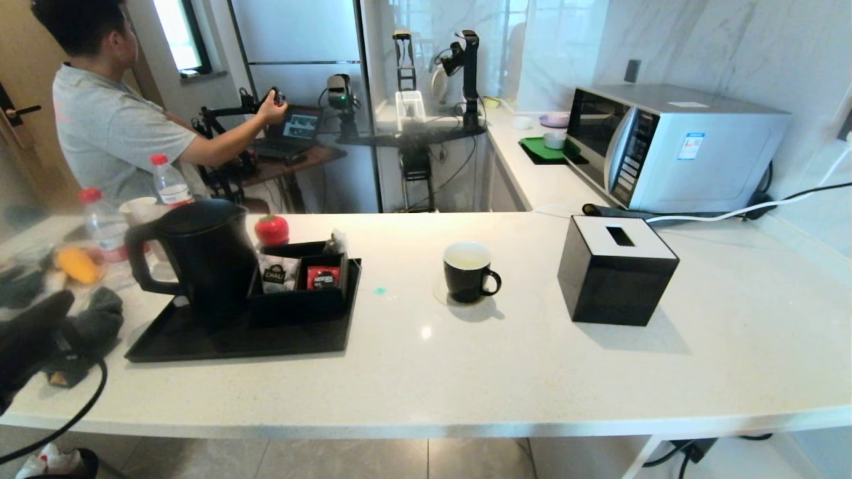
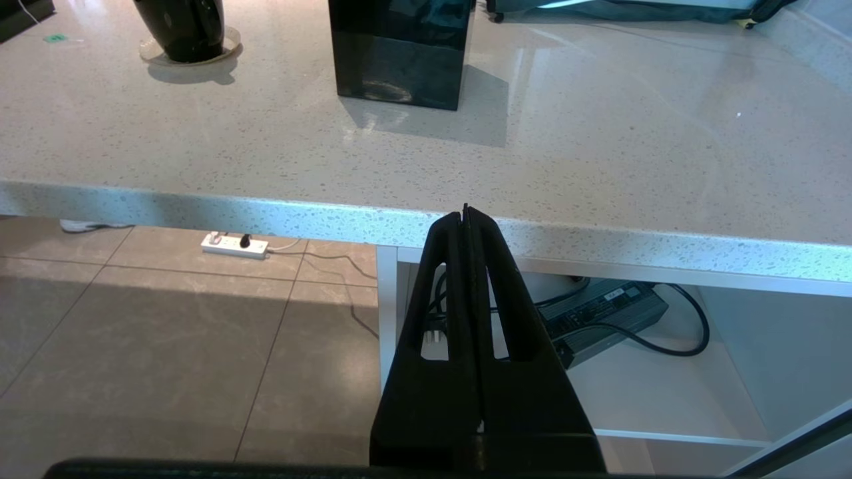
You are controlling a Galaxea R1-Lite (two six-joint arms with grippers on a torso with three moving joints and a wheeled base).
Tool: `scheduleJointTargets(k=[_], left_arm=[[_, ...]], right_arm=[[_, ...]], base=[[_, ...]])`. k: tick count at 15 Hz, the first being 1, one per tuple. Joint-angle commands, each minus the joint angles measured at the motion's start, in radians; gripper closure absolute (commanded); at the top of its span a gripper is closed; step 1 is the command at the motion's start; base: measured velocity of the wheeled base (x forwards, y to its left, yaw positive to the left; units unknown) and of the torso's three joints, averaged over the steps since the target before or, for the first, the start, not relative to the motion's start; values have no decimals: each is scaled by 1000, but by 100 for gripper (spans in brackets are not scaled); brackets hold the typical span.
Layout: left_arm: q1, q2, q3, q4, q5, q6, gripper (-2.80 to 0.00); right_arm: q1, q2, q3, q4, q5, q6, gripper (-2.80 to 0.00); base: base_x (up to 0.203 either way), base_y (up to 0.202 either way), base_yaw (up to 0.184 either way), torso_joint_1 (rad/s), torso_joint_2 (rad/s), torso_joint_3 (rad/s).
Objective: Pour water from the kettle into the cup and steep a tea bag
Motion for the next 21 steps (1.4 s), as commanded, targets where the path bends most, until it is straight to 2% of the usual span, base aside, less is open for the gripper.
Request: scheduleJointTargets(k=[1, 4, 6, 9, 13, 18, 21], left_arm=[[-61, -209, 65, -46, -57, 0, 0], [-263, -336, 55, 17, -106, 30, 0], [-369, -380, -40, 102, -113, 43, 0], [-480, -430, -212, 307, -115, 47, 0], [-543, -545, -316, 604, -116, 46, 0], [-560, -619, -497, 1082, -117, 38, 0], [-632, -610, -618, 1342, -109, 38, 0]], right_arm=[[-1, 1, 0, 0, 0, -1, 0], [0, 1, 1, 0, 0, -1, 0], [0, 1, 0, 0, 0, -1, 0], [0, 1, 0, 0, 0, -1, 0], [0, 1, 0, 0, 0, -1, 0], [0, 1, 0, 0, 0, -1, 0], [0, 1, 0, 0, 0, -1, 0]], base=[[0, 0, 0, 0, 0, 0], [0, 0, 0, 0, 0, 0], [0, 0, 0, 0, 0, 0], [0, 0, 0, 0, 0, 0], [0, 0, 0, 0, 0, 0], [0, 0, 0, 0, 0, 0], [0, 0, 0, 0, 0, 0]])
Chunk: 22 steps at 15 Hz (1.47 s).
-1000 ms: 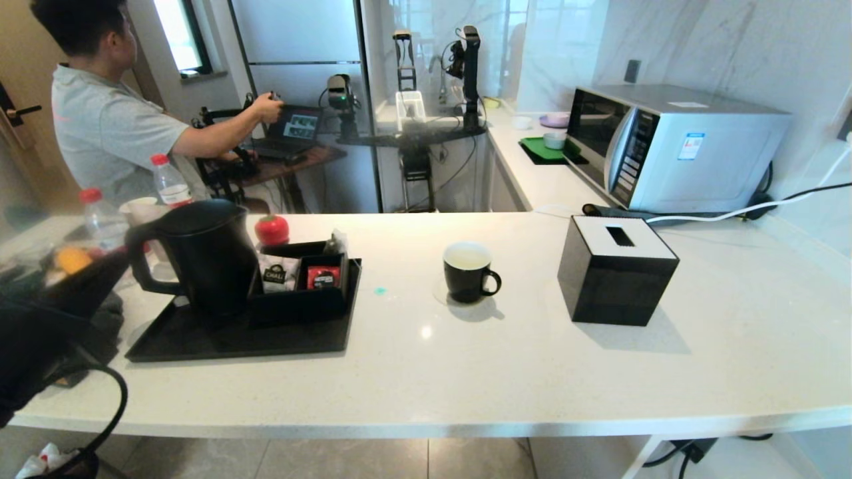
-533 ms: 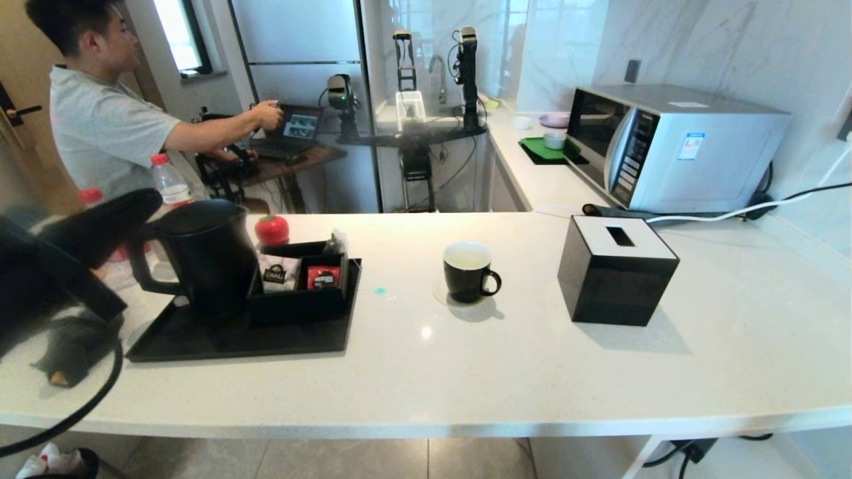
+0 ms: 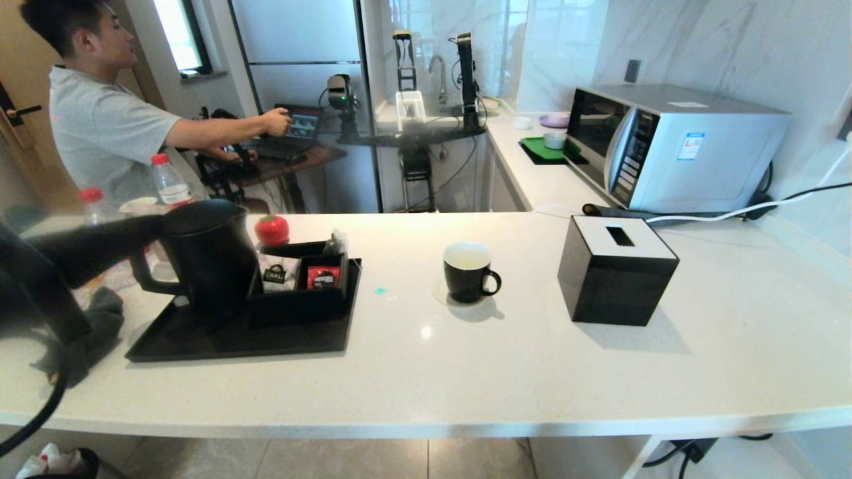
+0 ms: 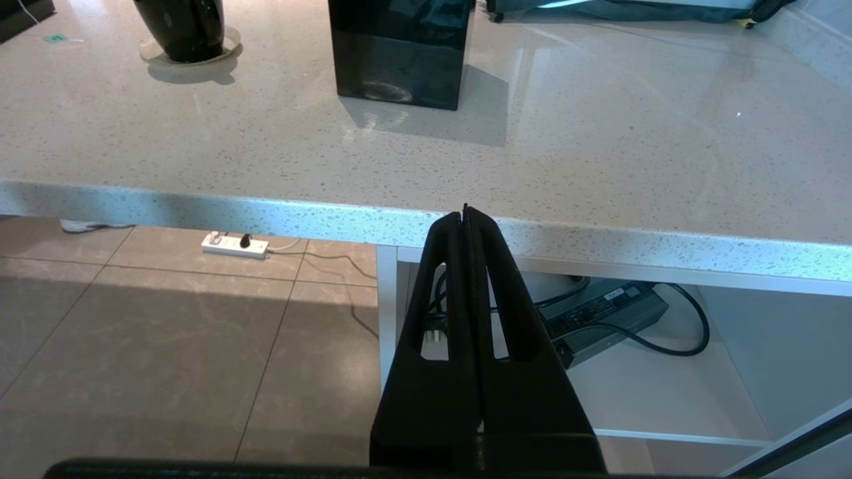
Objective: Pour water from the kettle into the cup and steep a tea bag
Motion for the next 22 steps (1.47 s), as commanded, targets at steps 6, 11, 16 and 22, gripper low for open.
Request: scheduleJointTargets(k=[6, 11, 16, 22], left_arm=[[-103, 246, -275, 321, 13, 3, 0], [-119, 474, -431, 339, 86, 2, -280], [-125, 723, -602, 361, 190, 1, -280], [-148, 974, -829, 367, 374, -67, -280]], right_arm=[[0, 1, 0, 1, 0, -1, 0], [0, 1, 0, 1, 0, -1, 0], [0, 1, 1, 1, 0, -1, 0], [0, 1, 0, 1, 0, -1, 0]], base=[[0, 0, 0, 0, 0, 0], [0, 0, 0, 0, 0, 0], [0, 0, 0, 0, 0, 0], [0, 0, 0, 0, 0, 0]])
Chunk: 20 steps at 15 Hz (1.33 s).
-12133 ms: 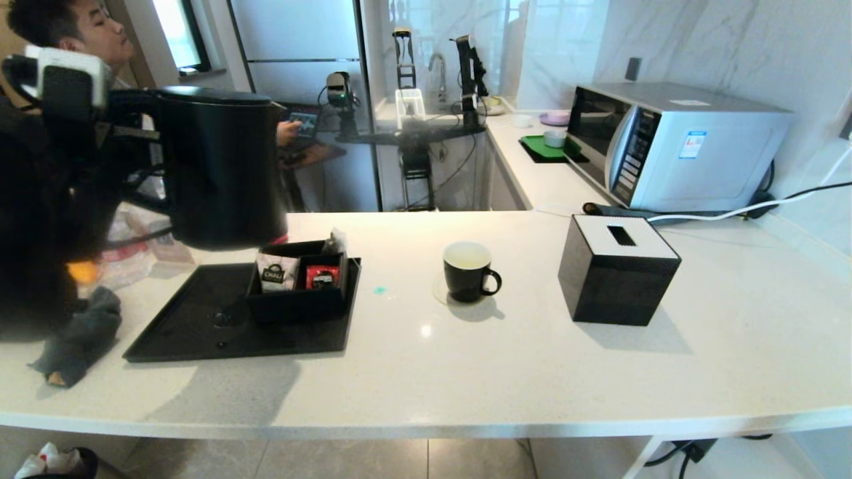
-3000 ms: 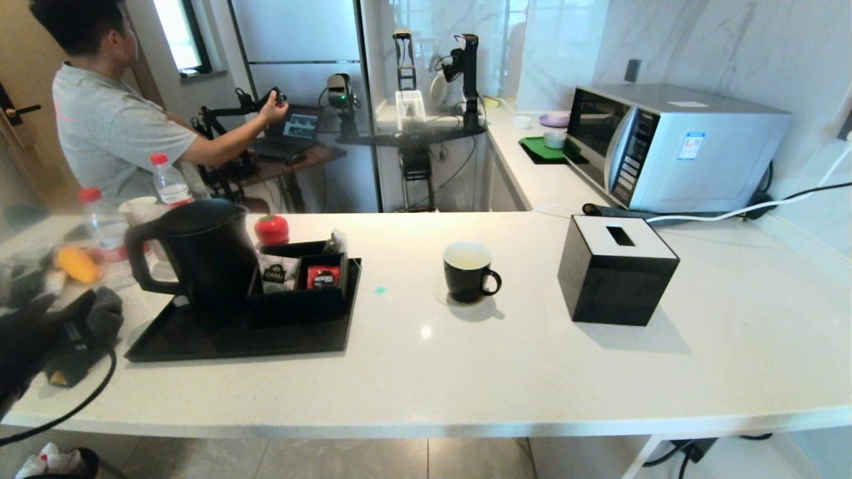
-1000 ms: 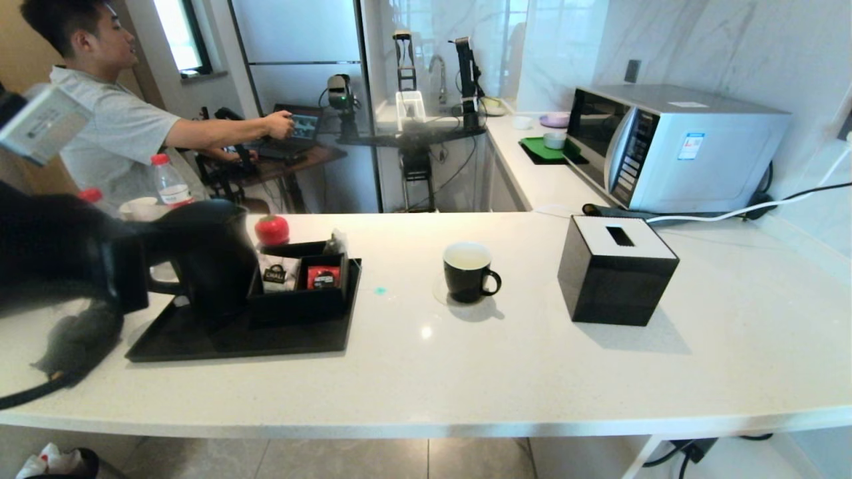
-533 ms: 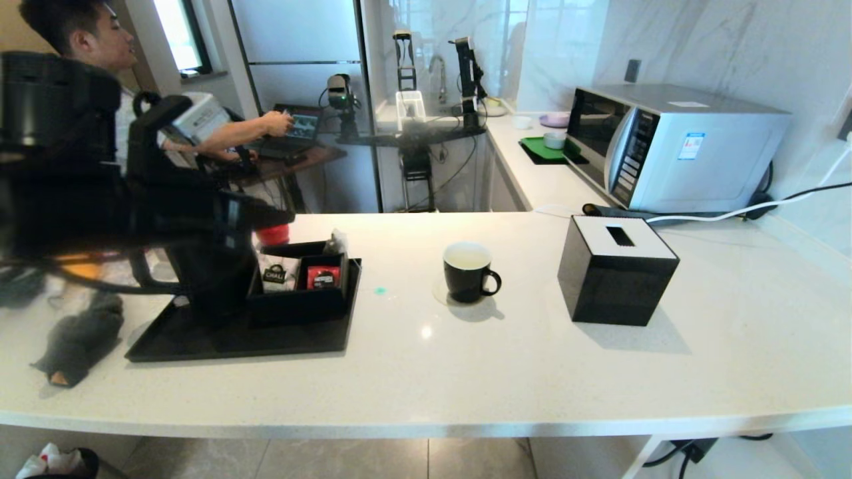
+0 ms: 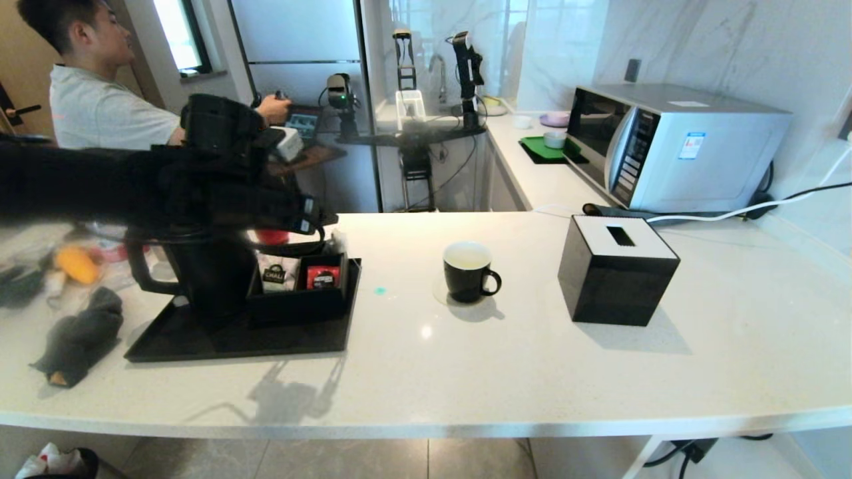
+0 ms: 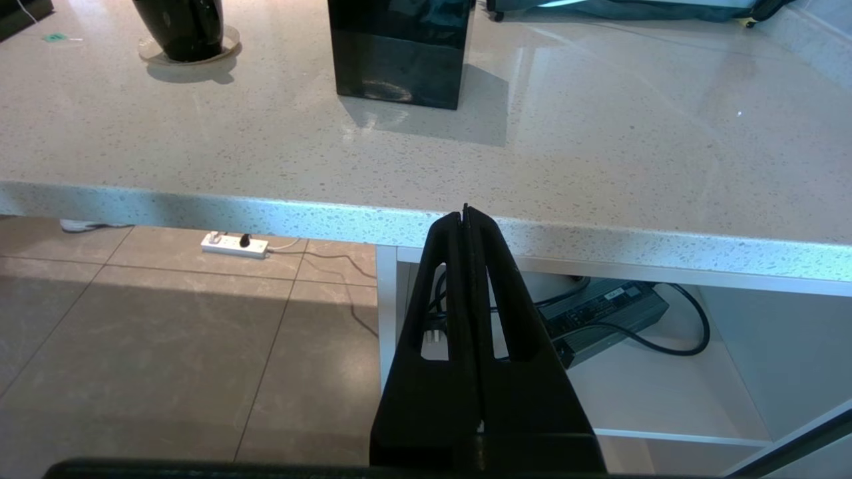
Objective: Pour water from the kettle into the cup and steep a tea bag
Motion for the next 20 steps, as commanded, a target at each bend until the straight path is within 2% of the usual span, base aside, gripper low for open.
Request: scheduleJointTargets(k=[1, 3, 5, 8, 11, 16, 20], left_arm=[[-10, 113, -70, 9, 24, -25, -280], [-12, 146, -111, 72, 26, -40, -280], [-20, 175, -134, 77, 29, -68, -280], [-37, 219, -159, 74, 105, -84, -280], [-49, 257, -194, 70, 125, -107, -280], [-49, 335, -254, 26, 206, -108, -280], [-43, 366, -264, -16, 214, -101, -280]], right_arm=[[0, 1, 0, 0, 1, -1, 0], [0, 1, 0, 0, 1, -1, 0], [0, 1, 0, 0, 1, -1, 0], [0, 1, 0, 0, 1, -1, 0], [0, 1, 0, 0, 1, -1, 0], [0, 1, 0, 0, 1, -1, 0], [0, 1, 0, 0, 1, -1, 0]], base=[[0, 0, 0, 0, 0, 0], [0, 0, 0, 0, 0, 0], [0, 0, 0, 0, 0, 0], [0, 0, 0, 0, 0, 0], [0, 0, 0, 0, 0, 0], [0, 0, 0, 0, 0, 0], [0, 0, 0, 0, 0, 0]])
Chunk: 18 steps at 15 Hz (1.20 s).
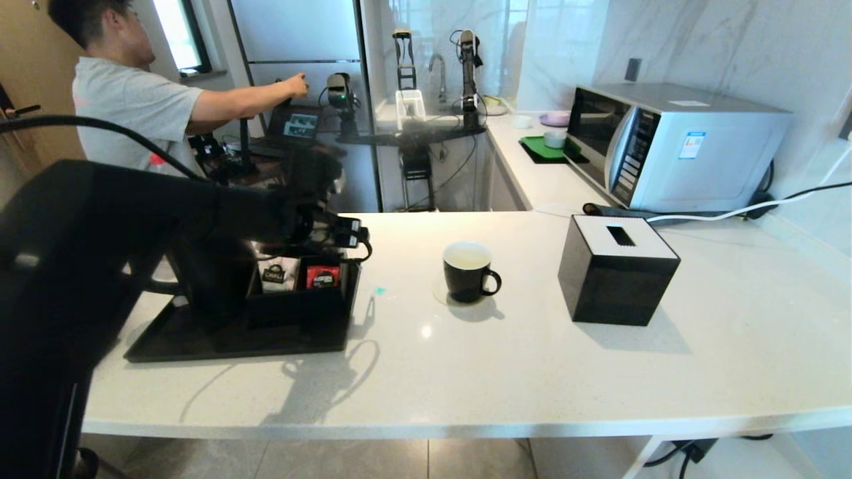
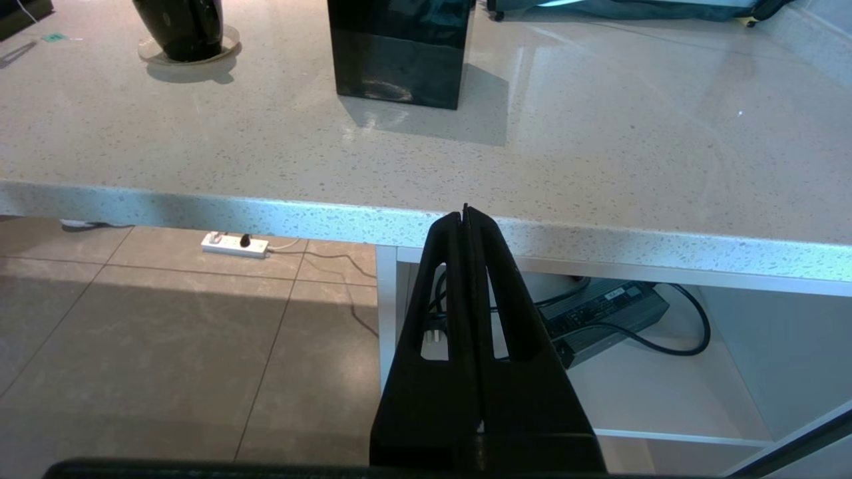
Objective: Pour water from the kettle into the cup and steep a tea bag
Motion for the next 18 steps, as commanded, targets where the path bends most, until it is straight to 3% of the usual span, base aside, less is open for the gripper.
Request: scheduleJointTargets(k=[1, 6, 9, 18], left_arm=[[3, 22, -2, -9, 1, 3, -280], [21, 39, -2, -18, 26, 32, -280], [23, 59, 1, -99, 28, 35, -280], [20, 72, -2, -104, 28, 36, -280]], right_arm=[[0, 1, 0, 1, 0, -1, 0], [0, 1, 0, 1, 0, -1, 0], [0, 1, 0, 1, 0, -1, 0], [0, 1, 0, 1, 0, -1, 0]], base=[[0, 0, 0, 0, 0, 0], [0, 0, 0, 0, 0, 0], [0, 0, 0, 0, 0, 0], [0, 0, 0, 0, 0, 0]])
